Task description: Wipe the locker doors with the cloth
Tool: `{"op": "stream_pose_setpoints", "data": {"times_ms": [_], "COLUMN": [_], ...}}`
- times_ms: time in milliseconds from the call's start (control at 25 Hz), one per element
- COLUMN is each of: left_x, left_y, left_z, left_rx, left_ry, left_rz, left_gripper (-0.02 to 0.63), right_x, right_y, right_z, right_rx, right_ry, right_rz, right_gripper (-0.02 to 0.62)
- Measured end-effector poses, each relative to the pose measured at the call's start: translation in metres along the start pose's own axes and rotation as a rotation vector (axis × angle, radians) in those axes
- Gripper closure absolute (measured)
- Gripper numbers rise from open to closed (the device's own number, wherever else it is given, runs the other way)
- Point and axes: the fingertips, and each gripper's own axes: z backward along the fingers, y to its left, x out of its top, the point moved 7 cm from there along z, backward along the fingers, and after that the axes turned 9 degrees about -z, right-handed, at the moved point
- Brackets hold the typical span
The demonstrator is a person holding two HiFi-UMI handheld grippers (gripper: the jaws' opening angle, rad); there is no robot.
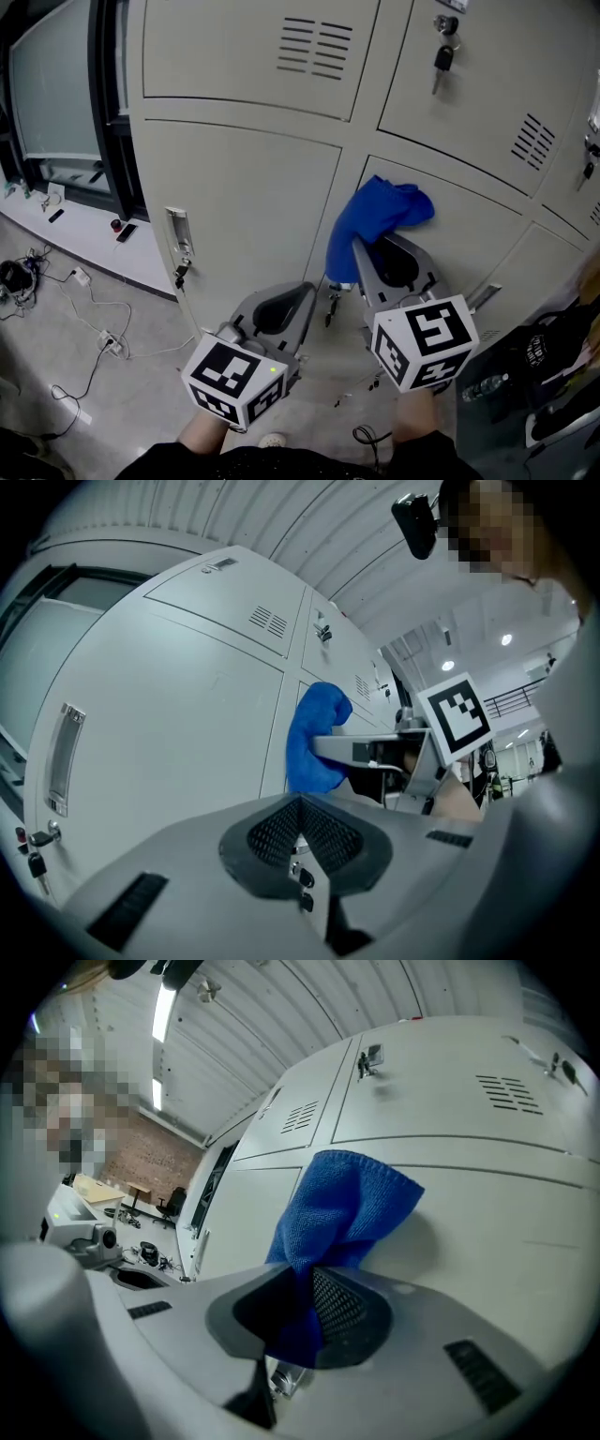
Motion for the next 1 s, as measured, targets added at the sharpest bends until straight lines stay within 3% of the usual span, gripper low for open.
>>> {"op": "stream_pose_setpoints", "data": {"times_ms": [640,1000], "left_x": [-0.008,-0.009], "left_y": [-0.032,-0.054], "left_z": [-0.034,-0.055], "left_rx": [-0.115,-0.189], "left_ry": [0.010,0.009], "left_rz": [0.032,0.037], "left_gripper": [0.595,0.595], "right_x": [-0.011,-0.017], "right_y": [-0.043,-0.077], "right_z": [0.034,0.063], "right_rx": [-0.099,-0.211], "right_ry": [0.004,0.011], "right_rz": [-0.038,-0.056], "right_gripper": [0.534,0.534]}}
